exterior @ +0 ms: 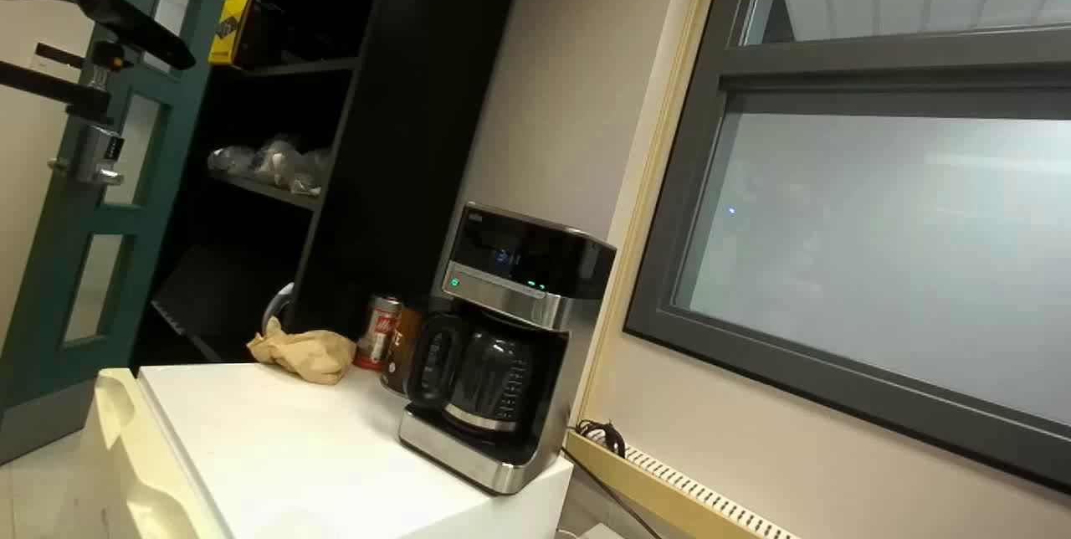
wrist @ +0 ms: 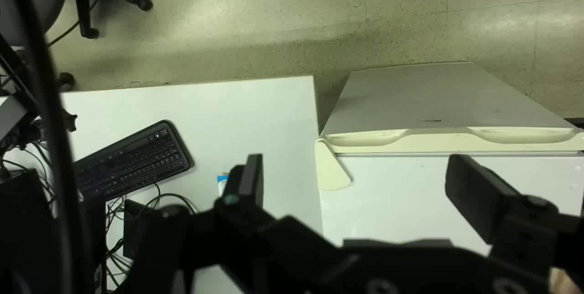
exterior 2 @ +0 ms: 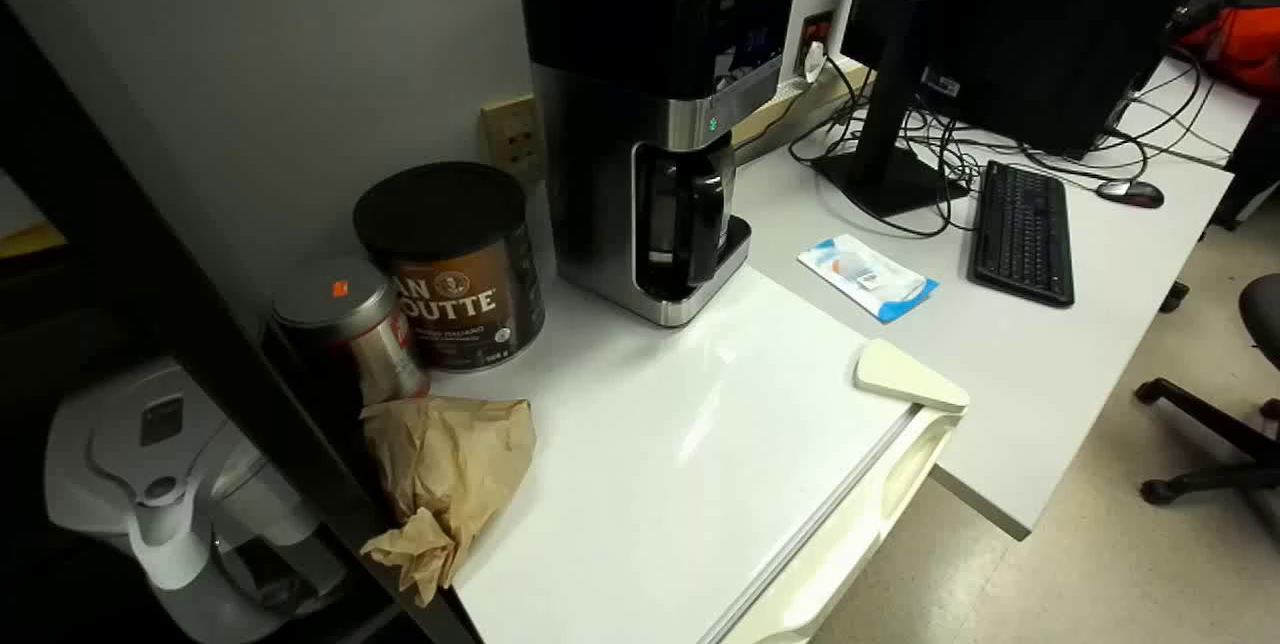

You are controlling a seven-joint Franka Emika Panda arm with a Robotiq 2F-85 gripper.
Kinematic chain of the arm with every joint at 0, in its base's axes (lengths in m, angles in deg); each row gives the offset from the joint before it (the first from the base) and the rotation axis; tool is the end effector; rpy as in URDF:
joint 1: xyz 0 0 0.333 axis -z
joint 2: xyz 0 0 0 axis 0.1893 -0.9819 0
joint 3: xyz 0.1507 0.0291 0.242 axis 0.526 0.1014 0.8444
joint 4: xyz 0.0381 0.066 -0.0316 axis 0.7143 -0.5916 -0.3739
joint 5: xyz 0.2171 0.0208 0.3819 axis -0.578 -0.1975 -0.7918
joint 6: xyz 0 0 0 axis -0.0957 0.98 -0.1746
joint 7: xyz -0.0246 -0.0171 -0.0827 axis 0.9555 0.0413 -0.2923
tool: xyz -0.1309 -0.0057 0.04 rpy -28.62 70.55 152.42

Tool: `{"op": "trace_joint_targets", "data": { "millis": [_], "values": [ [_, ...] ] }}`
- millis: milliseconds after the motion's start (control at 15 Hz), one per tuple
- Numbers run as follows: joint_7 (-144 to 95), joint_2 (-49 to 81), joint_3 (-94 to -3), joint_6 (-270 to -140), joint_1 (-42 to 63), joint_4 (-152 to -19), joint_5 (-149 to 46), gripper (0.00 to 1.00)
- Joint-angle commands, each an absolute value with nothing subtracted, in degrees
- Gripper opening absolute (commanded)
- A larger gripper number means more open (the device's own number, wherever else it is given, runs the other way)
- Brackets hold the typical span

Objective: Press a button on the coffee maker

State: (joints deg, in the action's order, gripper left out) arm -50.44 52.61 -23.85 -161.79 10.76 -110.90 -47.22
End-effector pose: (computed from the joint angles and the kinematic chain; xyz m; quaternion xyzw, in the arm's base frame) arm 0.4635 0.1669 0.5004 0.9858 -0.0930 -0.0106 0.1394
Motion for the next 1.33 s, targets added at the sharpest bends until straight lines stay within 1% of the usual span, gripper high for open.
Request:
{"op": "trace_joint_targets", "data": {
  "millis": [0,867,1267],
  "values": [
    [-51.0,52.3,-25.6,-161.6,8.6,-110.7,-46.6,1.0],
    [-51.0,52.0,-25.7,-161.9,8.8,-110.9,-46.3,1.0],
    [-49.6,46.5,-27.4,-164.9,9.0,-111.6,-39.1,1.0]
  ]
}}
